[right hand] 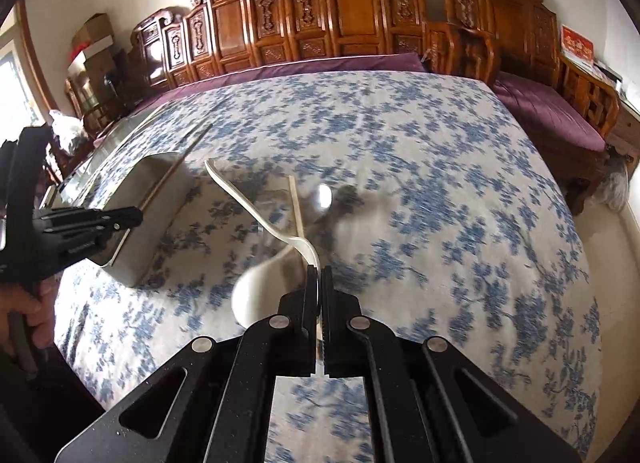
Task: Organize utensils
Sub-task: 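Carry the chopstick into the tray and open the left tool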
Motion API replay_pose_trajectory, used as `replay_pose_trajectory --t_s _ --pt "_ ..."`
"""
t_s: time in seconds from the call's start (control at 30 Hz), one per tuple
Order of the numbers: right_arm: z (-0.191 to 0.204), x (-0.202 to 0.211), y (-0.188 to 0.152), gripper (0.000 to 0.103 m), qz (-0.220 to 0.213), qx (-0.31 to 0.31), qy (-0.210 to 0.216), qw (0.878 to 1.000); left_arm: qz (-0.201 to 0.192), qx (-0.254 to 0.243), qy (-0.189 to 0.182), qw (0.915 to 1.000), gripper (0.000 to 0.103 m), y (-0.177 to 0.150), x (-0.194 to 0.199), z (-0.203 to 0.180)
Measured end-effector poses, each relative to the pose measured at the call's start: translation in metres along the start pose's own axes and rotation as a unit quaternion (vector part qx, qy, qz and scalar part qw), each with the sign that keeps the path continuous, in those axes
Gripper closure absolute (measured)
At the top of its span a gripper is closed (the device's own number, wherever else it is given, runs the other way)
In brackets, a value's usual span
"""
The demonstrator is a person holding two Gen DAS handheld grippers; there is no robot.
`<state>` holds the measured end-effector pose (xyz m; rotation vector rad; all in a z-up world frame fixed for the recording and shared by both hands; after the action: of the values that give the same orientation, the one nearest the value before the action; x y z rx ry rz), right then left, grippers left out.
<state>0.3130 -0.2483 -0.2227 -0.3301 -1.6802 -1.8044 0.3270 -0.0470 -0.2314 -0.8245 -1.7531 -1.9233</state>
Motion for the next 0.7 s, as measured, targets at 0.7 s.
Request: replay_pose_trajectory --t_s 0.7 --pt "0.078 -0.026 0.014 0.100 0.009 0.046 0.028 0.999 0.059 0.011 0.007 0.9981 0.099 -0.038 -0.009 0.096"
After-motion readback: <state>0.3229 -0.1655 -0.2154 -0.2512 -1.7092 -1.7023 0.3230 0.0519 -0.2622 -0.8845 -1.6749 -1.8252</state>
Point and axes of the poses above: each gripper's, at about its wrist camera, not at the fingertips, and x roughly against the way its jaws point, z to its left, y to its top, the point moved 8 cm from there along -x, roughly the way its jaws point, and after that the axes turned 15 degrees about -z, right-handed, at the moved point
